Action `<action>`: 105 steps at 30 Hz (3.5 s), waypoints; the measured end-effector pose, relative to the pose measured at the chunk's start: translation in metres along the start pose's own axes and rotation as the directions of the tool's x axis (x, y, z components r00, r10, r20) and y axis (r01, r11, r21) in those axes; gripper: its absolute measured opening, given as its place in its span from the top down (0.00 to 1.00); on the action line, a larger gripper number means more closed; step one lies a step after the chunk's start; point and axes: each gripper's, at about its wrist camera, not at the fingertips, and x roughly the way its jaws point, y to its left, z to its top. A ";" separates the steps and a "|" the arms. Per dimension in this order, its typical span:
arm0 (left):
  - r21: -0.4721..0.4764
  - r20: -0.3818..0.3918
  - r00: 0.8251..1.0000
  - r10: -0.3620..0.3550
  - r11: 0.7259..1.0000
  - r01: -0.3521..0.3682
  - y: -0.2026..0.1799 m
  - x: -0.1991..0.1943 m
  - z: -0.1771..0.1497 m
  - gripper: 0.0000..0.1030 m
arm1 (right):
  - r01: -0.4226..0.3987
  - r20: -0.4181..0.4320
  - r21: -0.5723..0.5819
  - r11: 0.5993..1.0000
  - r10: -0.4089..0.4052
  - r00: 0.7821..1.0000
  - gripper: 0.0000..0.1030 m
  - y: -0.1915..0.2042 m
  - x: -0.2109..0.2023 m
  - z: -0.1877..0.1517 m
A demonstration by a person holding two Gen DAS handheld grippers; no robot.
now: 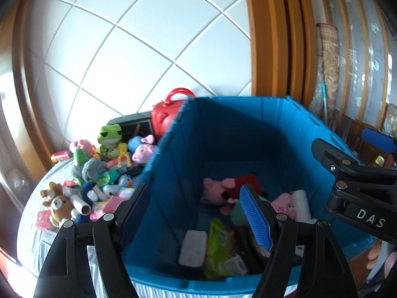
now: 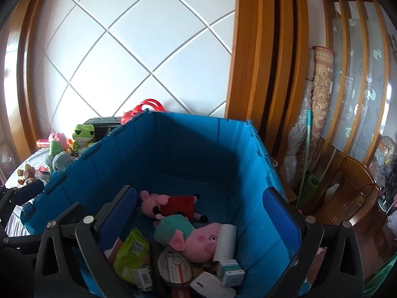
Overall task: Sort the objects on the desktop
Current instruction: 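Move both open grippers back from the bin to the pile, then grasp the white sealed packet with the left gripper while the right grasps the black tape roll, then lift the packet and tape roll and carry them over the blue bin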
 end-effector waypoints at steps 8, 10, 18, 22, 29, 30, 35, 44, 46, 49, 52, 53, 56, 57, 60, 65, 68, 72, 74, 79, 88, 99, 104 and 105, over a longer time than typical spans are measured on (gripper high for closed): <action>-0.089 0.011 0.997 0.071 0.994 -0.070 0.086 -0.005 -0.006 0.27 | -0.070 0.015 -0.073 0.995 0.071 0.997 0.00 0.079 0.005 0.017; -0.110 0.007 0.995 0.097 0.989 -0.096 0.112 -0.005 -0.011 0.27 | -0.093 0.019 -0.095 0.991 0.096 0.995 0.00 0.103 0.005 0.022; -0.203 -0.048 0.973 0.226 0.952 -0.231 0.237 -0.011 -0.042 0.26 | -0.227 0.016 -0.201 0.953 0.235 0.972 0.00 0.237 0.006 0.032; -0.240 -0.082 0.957 0.279 0.926 -0.291 0.300 -0.017 -0.061 0.26 | -0.303 -0.006 -0.250 0.919 0.312 0.950 0.00 0.312 0.005 0.027; -0.264 -0.157 0.921 0.358 0.883 -0.388 0.390 -0.018 -0.097 0.26 | -0.408 -0.060 -0.267 0.873 0.407 0.911 0.00 0.418 0.010 0.009; -0.263 -0.173 0.916 0.361 0.879 -0.397 0.400 -0.017 -0.103 0.26 | -0.418 -0.072 -0.266 0.868 0.415 0.907 0.00 0.430 0.012 0.005; -0.250 -0.249 0.903 0.351 0.877 -0.410 0.426 0.001 -0.129 0.26 | -0.451 -0.143 -0.251 0.857 0.428 0.893 0.00 0.470 0.028 -0.017; -0.202 -0.405 0.884 0.234 0.920 -0.336 0.409 0.077 -0.176 0.26 | -0.420 -0.328 -0.203 0.885 0.342 0.880 0.00 0.474 0.094 -0.076; -0.185 -0.447 0.872 0.202 0.932 -0.311 0.395 0.098 -0.190 0.26 | -0.404 -0.372 -0.187 0.896 0.316 0.873 0.00 0.466 0.112 -0.092; -0.159 -0.507 0.848 0.156 0.950 -0.270 0.373 0.130 -0.211 0.26 | -0.379 -0.441 -0.164 0.911 0.276 0.854 0.00 0.454 0.140 -0.116; -0.152 -0.549 0.828 0.117 0.960 -0.237 0.354 0.157 -0.226 0.26 | -0.358 -0.501 -0.152 0.921 0.241 0.831 0.00 0.441 0.166 -0.138; -0.151 -0.562 0.821 0.105 0.962 -0.226 0.348 0.166 -0.231 0.26 | -0.354 -0.517 -0.151 0.923 0.232 0.824 0.00 0.437 0.174 -0.144; -0.141 -0.593 0.801 0.087 0.968 -0.209 0.334 0.192 -0.242 0.27 | -0.338 -0.550 -0.146 0.930 0.207 0.809 0.00 0.424 0.195 -0.157; -0.138 -0.602 0.794 0.084 0.969 -0.207 0.331 0.200 -0.245 0.27 | -0.333 -0.558 -0.140 0.932 0.204 0.804 0.00 0.420 0.202 -0.162; -0.133 -0.625 0.776 0.087 0.967 -0.216 0.328 0.222 -0.252 0.31 | -0.329 -0.576 -0.112 0.938 0.209 0.791 0.00 0.412 0.223 -0.170; -0.135 -0.627 0.772 0.103 0.962 -0.238 0.332 0.243 -0.255 0.39 | -0.399 -0.585 -0.058 0.915 0.293 0.756 0.02 0.423 0.245 -0.176; -0.143 -0.615 0.780 0.117 0.956 -0.256 0.341 0.247 -0.253 0.41 | -0.440 -0.594 -0.032 0.897 0.337 0.730 0.28 0.436 0.258 -0.180; -0.163 -0.608 0.787 0.104 0.954 -0.252 0.349 0.253 -0.250 0.40 | -0.479 -0.599 -0.021 0.878 0.372 0.709 0.39 0.451 0.272 -0.180; -0.164 -0.606 0.788 0.103 0.954 -0.251 0.349 0.256 -0.250 0.37 | -0.493 -0.594 -0.016 0.870 0.388 0.705 0.39 0.458 0.278 -0.178; -0.179 -0.600 0.795 0.084 0.955 -0.236 0.350 0.261 -0.246 0.39 | -0.506 -0.594 -0.035 0.862 0.389 0.705 0.39 0.475 0.291 -0.174; -0.175 -0.587 0.805 0.083 0.958 -0.226 0.347 0.263 -0.239 0.46 | -0.486 -0.596 -0.117 0.866 0.330 0.732 0.45 0.495 0.300 -0.176; -0.180 -0.580 0.810 0.082 0.957 -0.226 0.347 0.244 -0.233 0.59 | -0.489 -0.597 -0.108 0.865 0.337 0.728 0.46 0.494 0.283 -0.166; -0.171 -0.533 0.839 0.104 0.959 -0.228 0.347 0.219 -0.220 0.60 | -0.477 -0.569 -0.110 0.872 0.338 0.750 0.46 0.488 0.264 -0.154; -0.169 -0.520 0.847 0.112 0.958 -0.230 0.347 0.214 -0.217 0.60 | -0.473 -0.561 -0.110 0.874 0.338 0.756 0.46 0.487 0.259 -0.151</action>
